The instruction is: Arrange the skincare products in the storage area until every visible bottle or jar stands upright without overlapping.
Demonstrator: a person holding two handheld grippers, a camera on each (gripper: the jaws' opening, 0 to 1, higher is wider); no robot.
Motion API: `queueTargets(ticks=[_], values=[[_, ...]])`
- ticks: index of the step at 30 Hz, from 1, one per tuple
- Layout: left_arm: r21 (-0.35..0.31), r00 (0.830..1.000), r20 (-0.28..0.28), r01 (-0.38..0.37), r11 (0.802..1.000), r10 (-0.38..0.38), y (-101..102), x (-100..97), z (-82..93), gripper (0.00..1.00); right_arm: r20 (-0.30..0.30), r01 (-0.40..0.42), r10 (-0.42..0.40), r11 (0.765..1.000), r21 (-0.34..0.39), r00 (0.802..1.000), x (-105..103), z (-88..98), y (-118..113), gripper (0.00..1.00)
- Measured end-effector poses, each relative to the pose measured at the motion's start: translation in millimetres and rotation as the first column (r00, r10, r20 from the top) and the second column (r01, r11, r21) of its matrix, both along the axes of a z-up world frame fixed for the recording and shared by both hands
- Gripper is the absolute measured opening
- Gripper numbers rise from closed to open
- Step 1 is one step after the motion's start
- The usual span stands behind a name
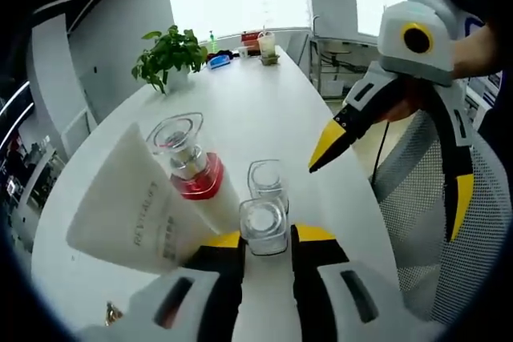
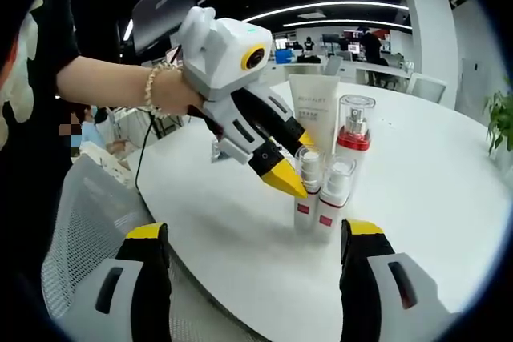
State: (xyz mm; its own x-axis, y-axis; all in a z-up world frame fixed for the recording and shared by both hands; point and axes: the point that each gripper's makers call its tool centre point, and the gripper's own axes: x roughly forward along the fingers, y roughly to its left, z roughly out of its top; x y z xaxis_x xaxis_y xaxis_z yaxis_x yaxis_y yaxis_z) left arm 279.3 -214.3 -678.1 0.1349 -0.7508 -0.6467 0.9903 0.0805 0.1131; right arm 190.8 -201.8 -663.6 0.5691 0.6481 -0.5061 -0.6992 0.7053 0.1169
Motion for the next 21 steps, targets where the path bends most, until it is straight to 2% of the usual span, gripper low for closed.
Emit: queueTargets(ticks=[4, 10, 21], values=[[0.006, 1.0, 0.022, 0.008, 1.0, -0.008, 1, -2.1, 1.6, 0.27, -0.001, 0.001, -0.001, 1.0, 0.001, 1.0, 0, 0.3, 0, 0.88], [0.006, 1.0, 0.022, 0.001, 1.0, -0.001, 1, -0.9, 2.2, 0.29, -0.002, 0.005, -0.005, 1.0, 0.002, 1.0, 0, 0.4, 0, 0.88], [0.022, 0.999, 0.042, -0.003, 1.0, 0.002, 14, -5.6, 9.0, 0.36, -0.006, 0.027, -0.027, 1.0, 0.0, 1.0, 3, -2.0, -5, 0.88]])
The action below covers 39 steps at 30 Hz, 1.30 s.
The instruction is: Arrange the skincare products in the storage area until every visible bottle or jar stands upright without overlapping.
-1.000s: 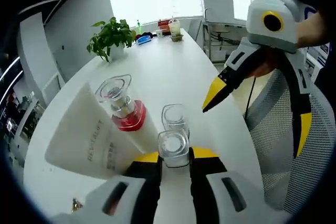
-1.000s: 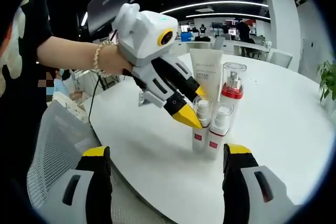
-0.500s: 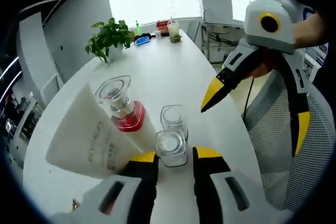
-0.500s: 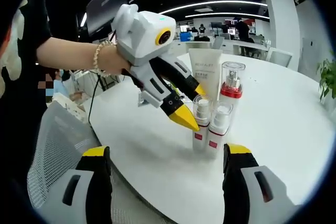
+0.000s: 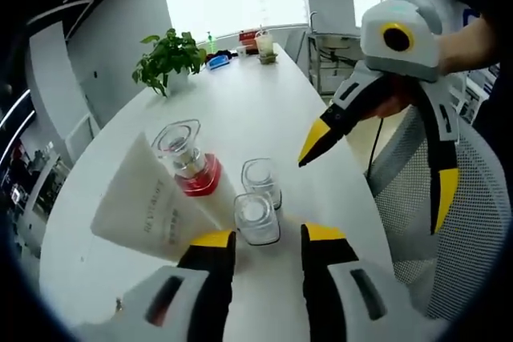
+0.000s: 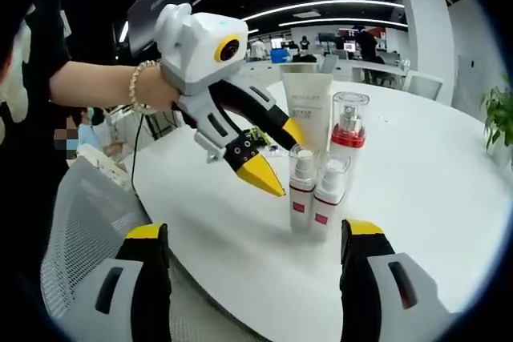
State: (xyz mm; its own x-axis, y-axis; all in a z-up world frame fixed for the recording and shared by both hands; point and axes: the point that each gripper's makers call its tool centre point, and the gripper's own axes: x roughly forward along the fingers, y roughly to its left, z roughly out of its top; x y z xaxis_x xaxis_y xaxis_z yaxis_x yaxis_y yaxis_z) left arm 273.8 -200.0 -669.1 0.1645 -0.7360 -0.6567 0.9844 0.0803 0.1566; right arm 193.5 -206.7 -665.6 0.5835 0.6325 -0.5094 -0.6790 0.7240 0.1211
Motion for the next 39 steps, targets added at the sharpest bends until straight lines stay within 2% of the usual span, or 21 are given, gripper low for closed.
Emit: queueTargets(ticks=[13, 18, 24, 30, 33, 39], values=[[0.002, 0.999, 0.001, -0.04, 0.999, 0.04, 16, -11.7, 11.3, 0.45, 0.006, 0.027, -0.027, 1.0, 0.016, 1.0, 5, -1.3, -5, 0.88], [-0.009, 0.996, -0.005, -0.088, 0.996, 0.088, 29, -9.2, 15.2, 0.48, 0.007, 0.027, -0.027, 0.999, 0.025, 1.0, 5, -1.0, -4, 0.87], [-0.016, 0.988, -0.011, -0.154, 0.988, 0.154, 44, -10.8, 20.3, 0.56, 0.013, 0.03, -0.031, 0.999, 0.044, 0.999, 6, 1.9, -4, 0.87], [-0.012, 0.971, -0.034, -0.236, 0.972, 0.236, 65, -13.4, 20.3, 0.65, 0.013, 0.019, -0.019, 0.999, 0.048, 1.0, 5, 1.9, -2, 0.88], [0.007, 0.953, -0.049, -0.3, 0.954, 0.3, 81, -13.9, 17.7, 0.67, 0.015, 0.015, -0.016, 0.998, 0.058, 1.0, 5, 3.5, -1, 0.88], [-0.011, 0.912, -0.088, -0.402, 0.915, 0.4, 103, -18.5, 19.1, 0.74, 0.014, 0.008, -0.01, 0.997, 0.076, 1.0, 4, 7.0, 2, 0.88]])
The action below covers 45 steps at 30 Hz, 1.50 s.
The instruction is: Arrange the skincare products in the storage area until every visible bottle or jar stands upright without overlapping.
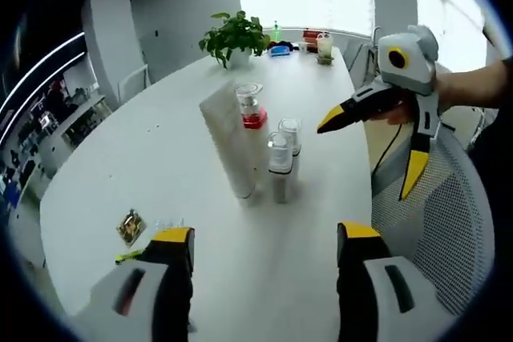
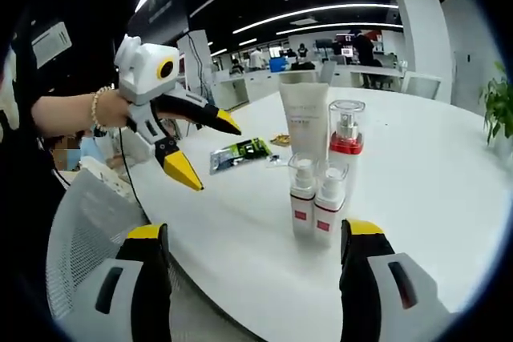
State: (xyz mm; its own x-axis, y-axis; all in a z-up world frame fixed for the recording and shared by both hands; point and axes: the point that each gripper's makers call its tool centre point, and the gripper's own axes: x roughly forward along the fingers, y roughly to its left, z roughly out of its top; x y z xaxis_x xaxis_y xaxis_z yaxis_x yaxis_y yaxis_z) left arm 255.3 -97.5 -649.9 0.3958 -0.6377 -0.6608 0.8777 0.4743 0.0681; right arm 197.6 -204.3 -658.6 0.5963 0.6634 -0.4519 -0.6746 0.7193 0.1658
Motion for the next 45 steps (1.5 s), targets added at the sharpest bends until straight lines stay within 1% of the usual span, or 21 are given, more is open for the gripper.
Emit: queueTargets(ticks=[2, 3, 7, 9, 12, 13, 14, 16, 19, 21, 22, 24, 27, 32, 36, 39, 41, 43, 45], values=[[-0.006, 0.999, -0.011, -0.035, 0.999, 0.035, 6, -2.2, -0.5, 0.77, -0.001, -0.006, 0.006, 1.0, 0.011, 1.0, -1, 0.8, 2, 0.89], [-0.011, 0.999, -0.01, -0.04, 0.999, 0.04, 8, -3.3, -0.2, 0.79, 0.001, -0.007, 0.007, 1.0, 0.016, 1.0, -1, 1.0, 2, 0.9], [-0.024, 0.995, -0.024, -0.095, 0.995, 0.094, 21, -12.5, 0.1, 0.82, -0.001, -0.008, 0.008, 1.0, 0.028, 1.0, 0, 1.1, 3, 0.91], [-0.031, 0.992, -0.032, -0.121, 0.992, 0.12, 30, -11.4, -0.8, 0.83, -0.005, -0.011, 0.011, 1.0, 0.026, 1.0, -1, -0.1, 3, 0.91], [-0.044, 0.984, -0.058, -0.172, 0.984, 0.169, 44, -18.3, -4.5, 0.84, 0.004, -0.015, 0.014, 1.0, 0.02, 1.0, -1, 0.5, 5, 0.92], [-0.052, 0.979, -0.068, -0.197, 0.979, 0.194, 50, -21.5, -5.6, 0.85, 0.009, -0.014, 0.014, 1.0, 0.012, 1.0, -2, 0.6, 6, 0.93], [-0.054, 0.977, -0.07, -0.207, 0.977, 0.203, 51, -22.6, -5.8, 0.86, 0.013, -0.015, 0.015, 1.0, 0.003, 1.0, -2, 0.0, 6, 0.93], [-0.07, 0.967, -0.077, -0.248, 0.966, 0.243, 59, -27.9, -6.6, 0.89, 0.012, -0.02, 0.02, 1.0, -0.004, 1.0, -3, -0.4, 6, 0.93], [-0.08, 0.952, -0.101, -0.298, 0.951, 0.29, 71, -37.6, -10.2, 0.9, 0.016, -0.029, 0.029, 1.0, 0.001, 0.999, -5, 1.3, 8, 0.96], [-0.076, 0.944, -0.111, -0.319, 0.945, 0.31, 79, -39.0, -15.9, 0.91, 0.019, -0.034, 0.034, 0.999, 0.001, 0.999, -5, 1.7, 10, 1.0], [-0.074, 0.942, -0.114, -0.325, 0.943, 0.316, 81, -40.4, -16.8, 0.91, 0.019, -0.04, 0.04, 0.999, 0.001, 0.999, -5, 1.6, 11, 0.99], [-0.074, 0.937, -0.108, -0.34, 0.937, 0.331, 85, -43.7, -15.3, 0.91, 0.013, -0.049, 0.049, 0.999, 0.0, 0.999, -6, 0.8, 12, 1.0], [-0.095, 0.928, -0.11, -0.367, 0.925, 0.356, 90, -46.4, -12.2, 0.91, 0.008, -0.055, 0.055, 0.998, 0.0, 0.998, -8, 0.4, 13, 1.0], [-0.099, 0.914, -0.11, -0.402, 0.91, 0.391, 100, -53.4, -11.5, 0.91, 0.002, -0.055, 0.055, 0.999, 0.001, 0.999, -9, -0.1, 13, 1.0], [-0.117, 0.9, -0.111, -0.432, 0.894, 0.421, 110, -58.0, -10.5, 0.91, -0.011, -0.053, 0.053, 0.999, 0.007, 0.999, -9, -1.6, 13, 1.0], [-0.102, 0.898, -0.104, -0.438, 0.893, 0.428, 115, -61.8, -12.4, 0.91, -0.012, -0.049, 0.05, 0.999, 0.015, 0.999, -9, -1.1, 14, 1.0], [-0.114, 0.889, -0.109, -0.456, 0.883, 0.445, 118, -63.8, -11.1, 0.91, -0.025, -0.046, 0.046, 0.999, 0.011, 0.999, -9, -3.4, 13, 1.0], [-0.12, 0.885, -0.124, -0.463, 0.878, 0.449, 118, -67.5, -12.5, 0.91, -0.026, -0.045, 0.045, 0.999, 0.008, 0.999, -9, -3.2, 12, 1.0], [-0.115, 0.882, -0.129, -0.467, 0.877, 0.453, 121, -68.4, -15.4, 0.91, -0.023, -0.044, 0.045, 0.999, 0.012, 0.999, -9, -2.3, 13, 1.0]])
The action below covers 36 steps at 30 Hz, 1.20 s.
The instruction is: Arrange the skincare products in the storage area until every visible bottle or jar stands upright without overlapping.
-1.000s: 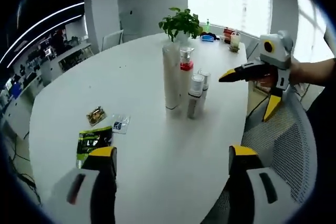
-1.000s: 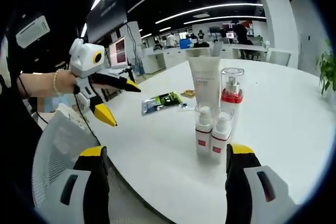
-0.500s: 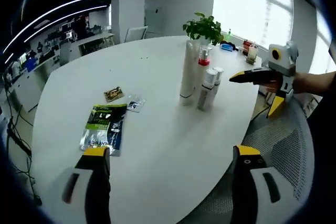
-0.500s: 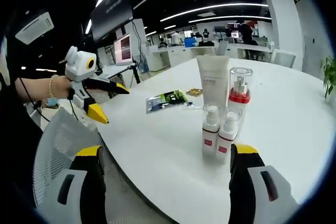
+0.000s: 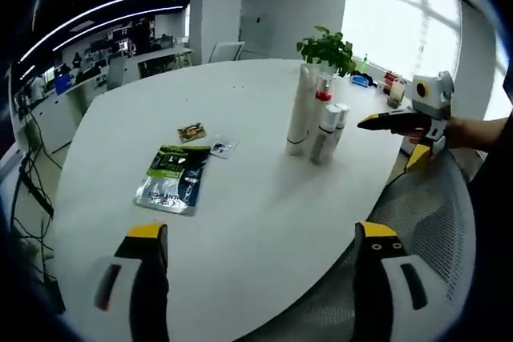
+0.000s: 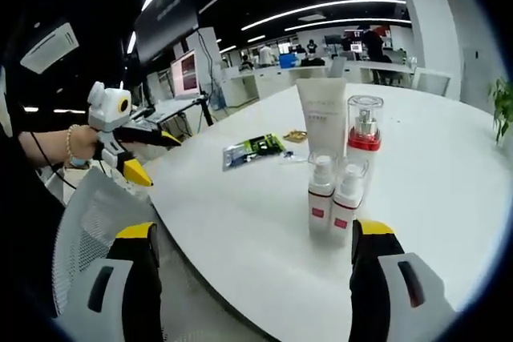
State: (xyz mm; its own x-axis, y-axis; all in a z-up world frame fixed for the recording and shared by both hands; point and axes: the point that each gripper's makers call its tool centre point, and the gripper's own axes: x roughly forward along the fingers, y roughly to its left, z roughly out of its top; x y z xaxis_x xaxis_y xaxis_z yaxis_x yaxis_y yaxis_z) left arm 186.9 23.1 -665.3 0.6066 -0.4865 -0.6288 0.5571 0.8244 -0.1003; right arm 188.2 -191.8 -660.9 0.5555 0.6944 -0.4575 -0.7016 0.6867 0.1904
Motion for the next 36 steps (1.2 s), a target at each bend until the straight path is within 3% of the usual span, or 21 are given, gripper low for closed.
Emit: queueTargets(ticks=[10, 36], values=[[-0.004, 0.999, -0.027, -0.041, 0.999, 0.041, 4, -5.1, -8.9, 0.9, -0.006, -0.001, 0.001, 1.0, -0.006, 1.0, 0, -1.8, -1, 0.98], [0.042, 0.999, -0.043, -0.002, 0.999, 0.004, 14, 22.3, -12.6, 0.88, -0.015, 0.028, -0.028, 0.999, -0.018, 0.999, 3, -5.7, -7, 0.98]])
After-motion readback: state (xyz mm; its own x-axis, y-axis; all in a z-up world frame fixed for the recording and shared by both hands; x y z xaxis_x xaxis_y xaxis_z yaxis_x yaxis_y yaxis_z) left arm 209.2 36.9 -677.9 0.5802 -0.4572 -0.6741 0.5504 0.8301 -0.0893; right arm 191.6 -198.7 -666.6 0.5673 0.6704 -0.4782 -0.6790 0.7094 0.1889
